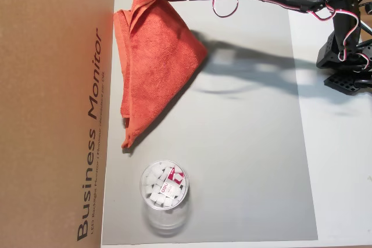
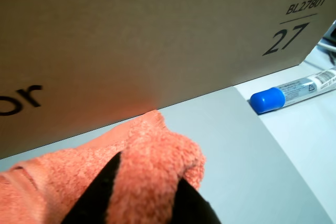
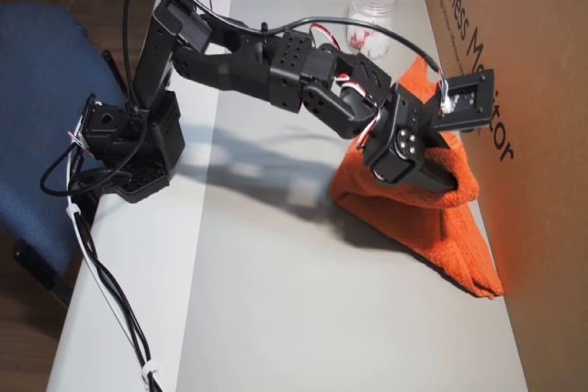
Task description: Fold the blanket.
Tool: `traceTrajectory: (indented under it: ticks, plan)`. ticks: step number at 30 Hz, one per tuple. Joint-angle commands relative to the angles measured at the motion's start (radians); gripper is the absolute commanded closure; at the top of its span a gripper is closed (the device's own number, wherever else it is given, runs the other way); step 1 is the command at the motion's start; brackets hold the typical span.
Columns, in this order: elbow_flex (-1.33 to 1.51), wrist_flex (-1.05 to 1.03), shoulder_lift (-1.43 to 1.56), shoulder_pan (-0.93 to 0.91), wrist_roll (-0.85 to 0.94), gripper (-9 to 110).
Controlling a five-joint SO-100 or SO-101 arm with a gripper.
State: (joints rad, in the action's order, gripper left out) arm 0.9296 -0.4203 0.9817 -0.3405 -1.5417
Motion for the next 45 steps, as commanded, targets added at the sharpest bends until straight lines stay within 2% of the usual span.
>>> traceTrajectory:
  ticks: [1,18,33,38,45]
  plan:
    - [-0.077,0.055,-0.026,-0.028,0.026,102]
    - [-0.195,0.216,-0.253,-0.055,0.017,102]
    - [-0.143,0.204,-0.259,-0.020,-0.529,102]
    - [-0.117,0.204,-0.261,-0.014,-0.606,102]
    - [-0.115,0.216,-0.268,-0.014,-0.597,100]
